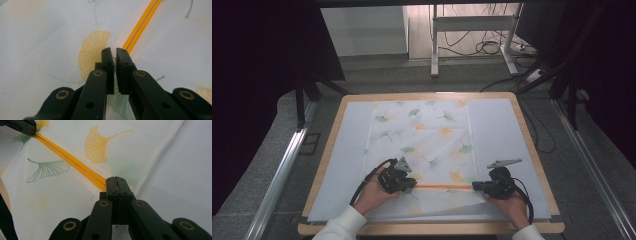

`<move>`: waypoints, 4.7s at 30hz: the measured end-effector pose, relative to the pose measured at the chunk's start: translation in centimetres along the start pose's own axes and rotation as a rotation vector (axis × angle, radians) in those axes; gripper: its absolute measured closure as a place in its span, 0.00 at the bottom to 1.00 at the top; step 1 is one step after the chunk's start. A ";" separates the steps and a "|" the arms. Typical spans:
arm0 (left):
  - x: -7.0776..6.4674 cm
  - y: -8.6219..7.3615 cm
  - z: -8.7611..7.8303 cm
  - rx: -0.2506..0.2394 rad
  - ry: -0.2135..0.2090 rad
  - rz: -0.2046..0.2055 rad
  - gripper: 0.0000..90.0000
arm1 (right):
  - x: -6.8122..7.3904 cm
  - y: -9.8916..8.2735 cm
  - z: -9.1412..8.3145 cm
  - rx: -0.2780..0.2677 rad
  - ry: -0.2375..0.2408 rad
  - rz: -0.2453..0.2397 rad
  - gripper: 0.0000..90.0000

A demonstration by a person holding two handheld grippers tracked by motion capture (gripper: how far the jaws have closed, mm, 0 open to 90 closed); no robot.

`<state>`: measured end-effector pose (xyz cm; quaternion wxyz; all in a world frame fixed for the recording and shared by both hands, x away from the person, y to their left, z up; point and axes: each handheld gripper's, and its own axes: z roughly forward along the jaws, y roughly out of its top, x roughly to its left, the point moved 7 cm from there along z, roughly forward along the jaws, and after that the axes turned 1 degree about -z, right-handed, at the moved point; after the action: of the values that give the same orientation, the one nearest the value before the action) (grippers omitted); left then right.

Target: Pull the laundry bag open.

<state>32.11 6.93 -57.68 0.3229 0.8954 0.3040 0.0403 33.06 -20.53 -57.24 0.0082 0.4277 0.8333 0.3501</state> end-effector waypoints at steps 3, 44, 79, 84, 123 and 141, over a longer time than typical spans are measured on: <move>0.2 -0.2 -0.2 -0.002 0.001 -0.008 0.96 | 0.0 0.0 0.0 0.000 0.000 -0.001 1.00; 2.0 -3.1 -2.6 -0.004 0.027 -0.064 0.96 | 0.0 0.0 0.0 -0.005 -0.005 -0.007 1.00; 2.9 -4.5 -3.4 0.019 0.056 -0.083 0.96 | 0.0 0.0 0.0 -0.006 -0.007 -0.012 1.00; 3.2 -4.9 -3.7 0.021 0.063 -0.093 0.96 | 0.0 0.0 0.0 -0.006 -0.006 -0.011 1.00; 5.2 -8.0 -6.5 -0.002 0.100 -0.171 0.96 | 0.1 0.0 0.0 -0.005 -0.009 -0.013 1.00; 6.1 -9.3 -7.4 0.008 0.125 -0.195 0.96 | 0.1 0.0 0.0 -0.005 -0.010 -0.013 1.00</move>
<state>30.24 20.17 -58.24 0.3022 0.8585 0.4094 0.0633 33.02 -20.49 -57.25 0.0158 0.4239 0.8352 0.3500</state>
